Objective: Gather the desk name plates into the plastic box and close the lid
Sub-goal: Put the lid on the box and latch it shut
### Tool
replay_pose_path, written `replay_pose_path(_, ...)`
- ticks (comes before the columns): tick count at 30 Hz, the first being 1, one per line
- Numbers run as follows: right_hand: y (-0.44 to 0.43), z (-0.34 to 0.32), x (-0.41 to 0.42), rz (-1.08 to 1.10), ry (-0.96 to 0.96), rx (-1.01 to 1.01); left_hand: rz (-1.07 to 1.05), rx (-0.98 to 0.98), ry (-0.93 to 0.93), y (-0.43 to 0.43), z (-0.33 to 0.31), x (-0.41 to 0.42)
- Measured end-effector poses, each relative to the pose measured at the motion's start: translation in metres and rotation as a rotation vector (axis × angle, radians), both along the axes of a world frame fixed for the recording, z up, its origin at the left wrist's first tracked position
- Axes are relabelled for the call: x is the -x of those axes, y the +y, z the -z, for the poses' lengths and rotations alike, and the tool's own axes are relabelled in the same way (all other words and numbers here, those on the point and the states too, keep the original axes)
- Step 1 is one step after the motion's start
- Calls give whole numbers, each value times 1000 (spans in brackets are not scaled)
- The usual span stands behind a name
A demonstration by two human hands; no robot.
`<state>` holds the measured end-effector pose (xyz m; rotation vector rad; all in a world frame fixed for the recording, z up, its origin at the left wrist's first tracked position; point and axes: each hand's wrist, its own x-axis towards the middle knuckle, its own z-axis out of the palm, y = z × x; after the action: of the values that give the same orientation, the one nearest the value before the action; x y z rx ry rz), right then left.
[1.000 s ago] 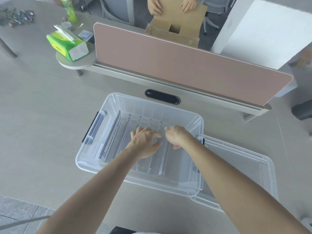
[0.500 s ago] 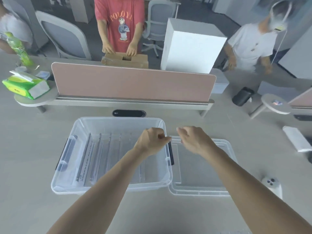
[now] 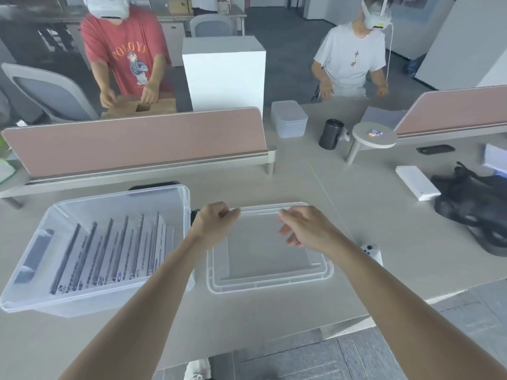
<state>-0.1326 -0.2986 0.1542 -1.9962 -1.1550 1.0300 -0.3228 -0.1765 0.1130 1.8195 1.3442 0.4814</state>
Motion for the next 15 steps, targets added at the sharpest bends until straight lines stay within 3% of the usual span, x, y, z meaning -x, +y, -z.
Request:
replay_pose_path(7,2,29,-59,106,10,11,-150,221,-155,3,26,-11)
replay_pose_path(15,50,70,-109,225,27,117,-257,284,-133,45,73,-42)
